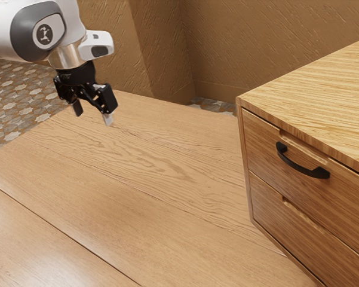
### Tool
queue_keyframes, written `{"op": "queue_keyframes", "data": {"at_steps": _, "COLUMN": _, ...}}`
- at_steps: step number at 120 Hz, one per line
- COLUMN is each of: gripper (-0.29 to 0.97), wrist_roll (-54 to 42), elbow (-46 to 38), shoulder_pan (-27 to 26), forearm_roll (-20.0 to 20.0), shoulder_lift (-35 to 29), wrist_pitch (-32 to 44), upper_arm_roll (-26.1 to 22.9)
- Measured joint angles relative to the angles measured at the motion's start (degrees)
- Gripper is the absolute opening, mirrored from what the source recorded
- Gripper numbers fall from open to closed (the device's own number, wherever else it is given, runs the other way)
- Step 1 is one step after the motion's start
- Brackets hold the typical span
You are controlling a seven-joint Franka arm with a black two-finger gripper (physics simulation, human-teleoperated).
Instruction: Pull the drawer handle with one arm to open the drawer
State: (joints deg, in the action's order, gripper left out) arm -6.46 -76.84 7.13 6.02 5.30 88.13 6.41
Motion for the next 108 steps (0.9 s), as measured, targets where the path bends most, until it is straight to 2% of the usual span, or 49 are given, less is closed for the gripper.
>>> {"op": "queue_keyframes", "data": {"at_steps": 14, "gripper": 0.68, "wrist_roll": -0.6, "elbow": 0.3, "shoulder_pan": 0.1, "forearm_roll": 0.0, "shoulder_lift": -0.1, "wrist_pitch": 0.0, "upper_arm_roll": 0.0}}
{"op": "queue_keyframes", "data": {"at_steps": 36, "gripper": 0.68, "wrist_roll": -1.4, "elbow": 8.7, "shoulder_pan": 1.3, "forearm_roll": -1.7, "shoulder_lift": -2.9, "wrist_pitch": -0.7, "upper_arm_roll": 0.0}}
{"op": "queue_keyframes", "data": {"at_steps": 74, "gripper": 0.68, "wrist_roll": -2.4, "elbow": 7.5, "shoulder_pan": 0.3, "forearm_roll": -2.5, "shoulder_lift": -2.9, "wrist_pitch": -2.2, "upper_arm_roll": 0.1}}
{"op": "queue_keyframes", "data": {"at_steps": 86, "gripper": 0.68, "wrist_roll": -1.5, "elbow": 6.4, "shoulder_pan": -2.3, "forearm_roll": -4.1, "shoulder_lift": -1.9, "wrist_pitch": -3.9, "upper_arm_roll": -0.4}}
{"op": "queue_keyframes", "data": {"at_steps": 108, "gripper": 0.68, "wrist_roll": 4.3, "elbow": -0.4, "shoulder_pan": -13.6, "forearm_roll": -9.4, "shoulder_lift": -1.0, "wrist_pitch": -4.2, "upper_arm_roll": -1.1}}
